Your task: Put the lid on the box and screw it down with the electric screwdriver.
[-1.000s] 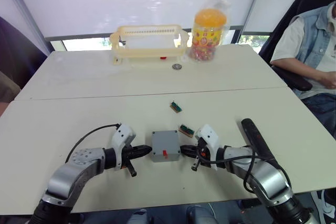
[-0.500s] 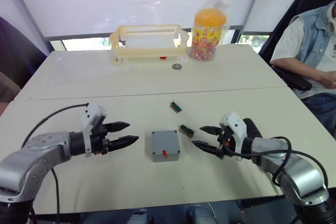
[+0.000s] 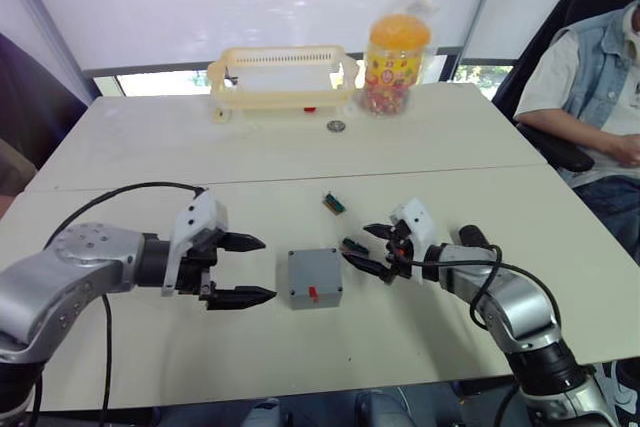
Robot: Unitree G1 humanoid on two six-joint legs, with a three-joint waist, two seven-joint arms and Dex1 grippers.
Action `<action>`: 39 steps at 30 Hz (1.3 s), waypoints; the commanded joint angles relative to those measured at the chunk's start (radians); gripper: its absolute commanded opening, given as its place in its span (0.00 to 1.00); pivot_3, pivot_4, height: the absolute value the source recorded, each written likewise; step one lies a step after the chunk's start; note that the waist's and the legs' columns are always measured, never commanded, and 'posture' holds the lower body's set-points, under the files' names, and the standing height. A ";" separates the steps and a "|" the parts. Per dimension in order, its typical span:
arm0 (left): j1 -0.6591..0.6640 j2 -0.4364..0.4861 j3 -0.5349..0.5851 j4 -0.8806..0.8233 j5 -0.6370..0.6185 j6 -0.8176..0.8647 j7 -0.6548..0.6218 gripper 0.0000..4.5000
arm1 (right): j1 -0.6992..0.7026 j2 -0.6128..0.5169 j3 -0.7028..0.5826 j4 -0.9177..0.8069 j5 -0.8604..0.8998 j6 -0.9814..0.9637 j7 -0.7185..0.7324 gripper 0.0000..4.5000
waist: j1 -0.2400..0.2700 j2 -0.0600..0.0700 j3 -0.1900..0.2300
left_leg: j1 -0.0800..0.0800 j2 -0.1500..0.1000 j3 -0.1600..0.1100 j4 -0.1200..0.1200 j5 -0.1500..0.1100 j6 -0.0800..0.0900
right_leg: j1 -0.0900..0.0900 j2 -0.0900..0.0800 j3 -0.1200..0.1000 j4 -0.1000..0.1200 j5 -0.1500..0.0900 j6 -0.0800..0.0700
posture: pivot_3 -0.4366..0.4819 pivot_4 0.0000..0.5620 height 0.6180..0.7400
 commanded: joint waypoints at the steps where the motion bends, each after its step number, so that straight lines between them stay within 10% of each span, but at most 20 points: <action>1: -0.020 -0.003 0.007 -0.013 0.001 -0.013 0.013 1.00 | -0.016 0.014 -0.010 -0.013 -0.004 -0.018 -0.009 0.58 | 0.000 0.000 0.000 | 0.000 0.000 0.000 0.000 0.000 0.000 | 0.000 0.000 0.000 0.000 0.000 0.000 | 0.48 0.27 1.00; 13: -0.012 -0.017 -0.012 -0.008 0.017 -0.026 0.033 1.00 | -0.014 0.037 -0.009 0.023 -0.034 -0.046 -0.021 0.58 | 0.000 0.000 0.000 | 0.000 0.000 0.000 0.000 0.000 0.000 | 0.000 0.000 0.000 0.000 0.000 0.000 | 0.48 0.27 1.00; 20: -0.008 -0.020 -0.015 -0.005 0.027 -0.030 0.033 1.00 | -0.008 0.040 -0.005 0.024 -0.041 -0.048 -0.018 0.01 | 0.000 0.000 0.000 | 0.000 0.000 0.000 0.000 0.000 0.000 | 0.000 0.000 0.000 0.000 0.000 0.000 | 0.48 0.27 1.00; 33: -0.006 -0.033 -0.031 0.014 0.057 -0.055 0.040 1.00 | 0.009 0.046 -0.028 0.010 -0.044 -0.085 -0.034 0.01 | 0.000 0.000 0.000 | 0.000 0.000 0.000 0.000 0.000 0.000 | 0.000 0.000 0.000 0.000 0.000 0.000 | 0.48 0.27 1.00; 39: -0.002 -0.039 -0.036 0.015 0.067 -0.061 0.039 1.00 | 0.022 0.048 -0.037 0.001 -0.034 -0.080 -0.050 0.53 | 0.000 0.000 0.000 | 0.000 0.000 0.000 0.000 0.000 0.000 | 0.000 0.000 0.000 0.000 0.000 0.000 | 0.48 0.27 1.00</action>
